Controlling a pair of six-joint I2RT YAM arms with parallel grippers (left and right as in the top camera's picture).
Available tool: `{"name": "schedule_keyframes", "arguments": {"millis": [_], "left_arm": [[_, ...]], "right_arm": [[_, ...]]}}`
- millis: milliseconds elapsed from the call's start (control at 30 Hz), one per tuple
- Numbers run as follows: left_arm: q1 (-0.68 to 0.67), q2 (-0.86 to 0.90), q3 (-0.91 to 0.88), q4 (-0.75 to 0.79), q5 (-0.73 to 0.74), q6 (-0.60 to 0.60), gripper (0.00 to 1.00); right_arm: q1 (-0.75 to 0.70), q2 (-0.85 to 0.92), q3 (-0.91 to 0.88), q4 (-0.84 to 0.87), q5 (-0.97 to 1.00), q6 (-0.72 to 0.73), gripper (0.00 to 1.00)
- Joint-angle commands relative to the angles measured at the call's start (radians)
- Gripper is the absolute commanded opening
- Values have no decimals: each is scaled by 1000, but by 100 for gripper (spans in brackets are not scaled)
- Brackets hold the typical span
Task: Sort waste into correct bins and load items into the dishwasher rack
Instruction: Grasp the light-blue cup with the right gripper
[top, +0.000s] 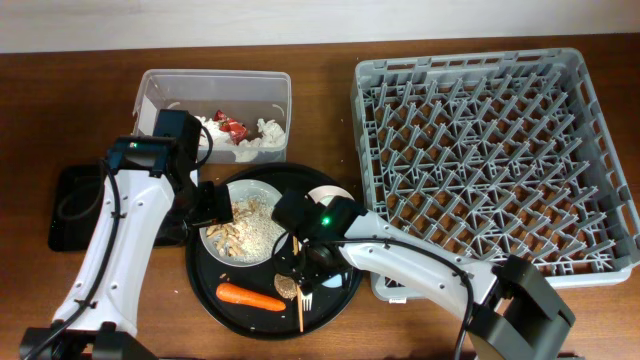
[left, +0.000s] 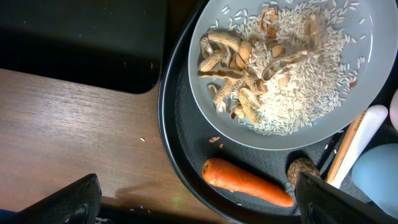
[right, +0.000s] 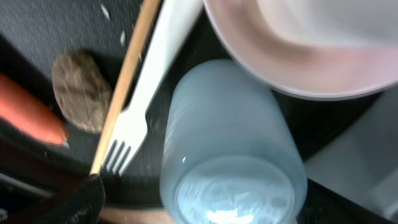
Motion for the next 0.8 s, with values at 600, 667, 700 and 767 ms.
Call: {"name": "schedule_keyframes", "arguments": {"millis": [600, 667, 700, 767], "left_arm": [[5, -11, -3, 3, -14, -13, 99], [5, -11, -3, 3, -15, -13, 99], [5, -11, -3, 3, -14, -13, 99], [5, -11, -3, 5, -14, -13, 99]], "right_arm": [[3, -8, -33, 80, 79, 159, 63], [2, -47, -11, 56, 97, 159, 60], [2, -69, 7, 31, 121, 159, 60], [-3, -132, 60, -35, 175, 159, 60]]}}
